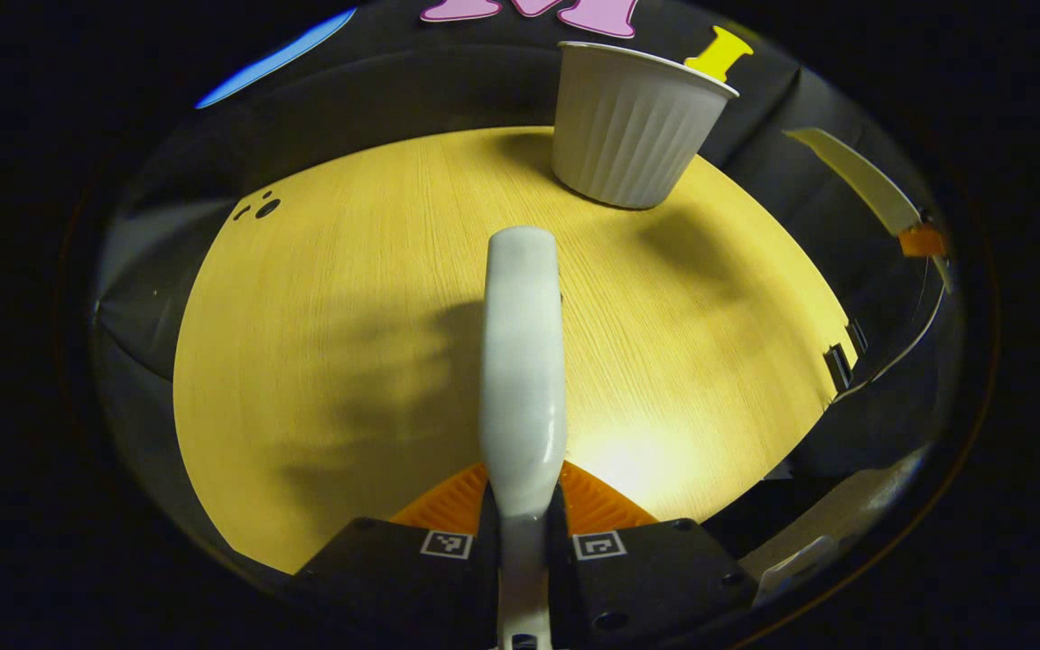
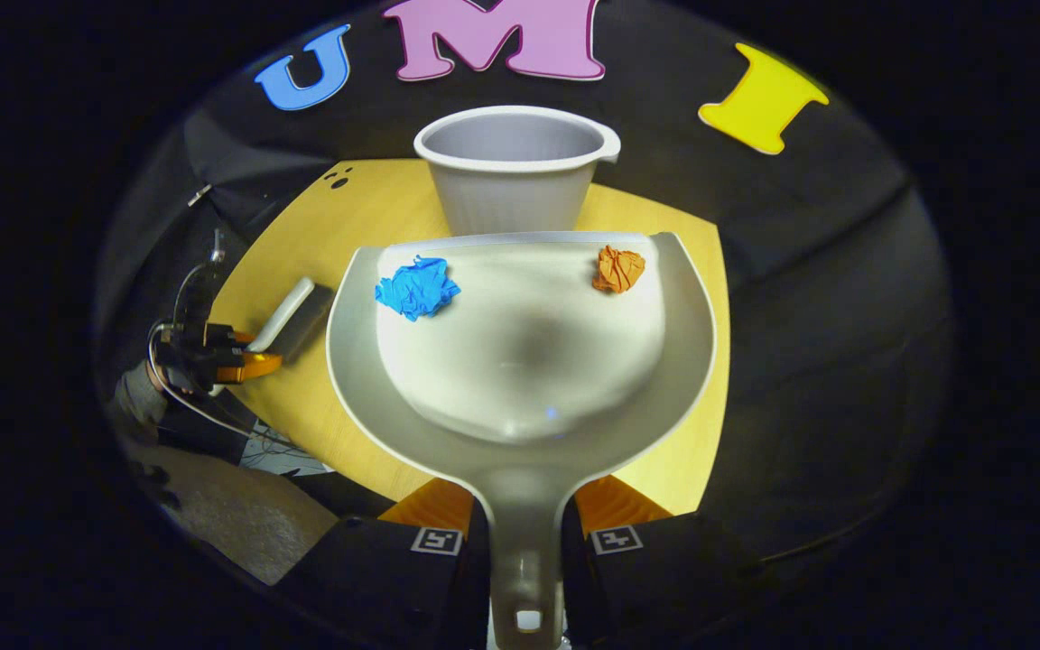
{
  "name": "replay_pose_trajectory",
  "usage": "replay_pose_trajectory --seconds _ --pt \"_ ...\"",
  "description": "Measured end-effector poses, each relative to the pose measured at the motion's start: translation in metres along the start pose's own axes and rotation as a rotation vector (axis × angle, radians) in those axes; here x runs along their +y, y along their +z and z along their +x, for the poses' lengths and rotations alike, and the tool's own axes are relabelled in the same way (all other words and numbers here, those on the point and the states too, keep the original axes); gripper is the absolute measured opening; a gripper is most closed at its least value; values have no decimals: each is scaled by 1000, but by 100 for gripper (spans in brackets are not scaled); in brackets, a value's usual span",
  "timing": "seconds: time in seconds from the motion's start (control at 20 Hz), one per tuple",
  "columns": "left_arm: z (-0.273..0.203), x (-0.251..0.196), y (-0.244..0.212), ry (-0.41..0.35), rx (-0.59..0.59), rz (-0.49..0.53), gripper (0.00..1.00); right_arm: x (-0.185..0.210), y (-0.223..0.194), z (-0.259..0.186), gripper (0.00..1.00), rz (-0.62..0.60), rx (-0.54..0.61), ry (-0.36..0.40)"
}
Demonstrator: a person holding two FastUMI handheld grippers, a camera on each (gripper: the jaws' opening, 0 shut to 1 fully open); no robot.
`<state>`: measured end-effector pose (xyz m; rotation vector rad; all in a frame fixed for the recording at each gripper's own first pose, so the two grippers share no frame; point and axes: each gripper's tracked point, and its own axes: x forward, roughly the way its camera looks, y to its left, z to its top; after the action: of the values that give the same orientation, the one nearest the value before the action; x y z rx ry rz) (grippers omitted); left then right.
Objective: Pick up the small broom and dustpan from the desktop, sweep the trash into the dustpan with the broom, and then empty the trash into the garbage bin.
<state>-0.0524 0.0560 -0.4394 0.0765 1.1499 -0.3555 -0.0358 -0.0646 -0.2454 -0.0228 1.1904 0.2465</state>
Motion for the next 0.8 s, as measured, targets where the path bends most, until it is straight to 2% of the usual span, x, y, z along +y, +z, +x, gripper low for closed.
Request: replay_pose_trajectory --seconds 0.2,0.4,0.6,0.8 --pt "-1 4 -10 -23 -1 -16 26 -28 62 -15 37 15 -67 -69" --pt "-5 18 -16 -24 -4 -20 26 -50 118 -9 37 -21 -85 -154" --pt "-8 32 -21 -26 -5 -26 26 -50 160 5 37 -61 -44 -187" --pt "-7 44 -25 -29 -5 -28 26 -64 178 18 36 -155 57 -248"
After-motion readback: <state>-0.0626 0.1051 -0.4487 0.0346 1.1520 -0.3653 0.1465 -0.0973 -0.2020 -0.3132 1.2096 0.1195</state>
